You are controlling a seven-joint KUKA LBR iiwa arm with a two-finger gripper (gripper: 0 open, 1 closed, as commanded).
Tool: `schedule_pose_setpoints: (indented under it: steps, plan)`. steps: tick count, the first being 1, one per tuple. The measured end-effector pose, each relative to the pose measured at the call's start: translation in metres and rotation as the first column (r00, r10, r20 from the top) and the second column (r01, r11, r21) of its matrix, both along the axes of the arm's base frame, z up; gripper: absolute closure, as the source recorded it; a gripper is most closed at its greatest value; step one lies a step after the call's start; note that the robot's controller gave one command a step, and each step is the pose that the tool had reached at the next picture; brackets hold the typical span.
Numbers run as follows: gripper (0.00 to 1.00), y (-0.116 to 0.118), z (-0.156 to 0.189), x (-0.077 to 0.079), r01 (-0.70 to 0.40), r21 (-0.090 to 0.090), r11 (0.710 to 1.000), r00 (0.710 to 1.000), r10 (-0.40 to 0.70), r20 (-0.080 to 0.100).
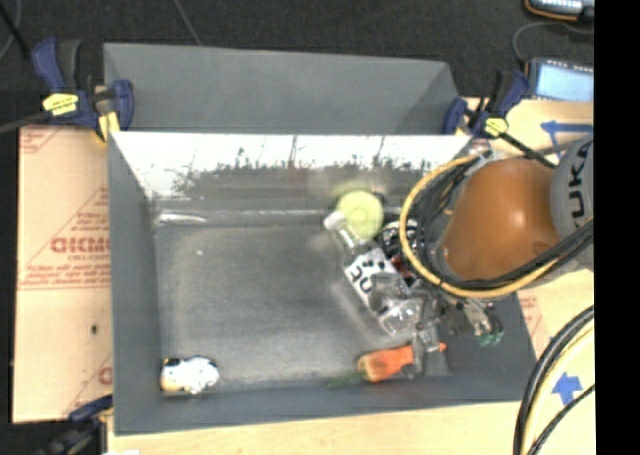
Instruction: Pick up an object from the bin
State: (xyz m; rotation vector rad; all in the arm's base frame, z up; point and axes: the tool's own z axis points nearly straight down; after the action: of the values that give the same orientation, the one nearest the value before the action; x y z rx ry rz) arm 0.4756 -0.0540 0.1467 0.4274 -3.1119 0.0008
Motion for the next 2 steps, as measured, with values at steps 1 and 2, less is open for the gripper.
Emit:
schedule_pose_setpoints:
  steps: [1, 2]
  plan:
    - [0.00, 0.0006, -0.0129, -0.0027, -0.065, -0.001, 0.998, 0.998, 0.065, 0.003]
    - [0.00, -0.0002, -0.0163, 0.0002, -0.158, -0.001, 0.988, 0.988, 0.158, 0.005]
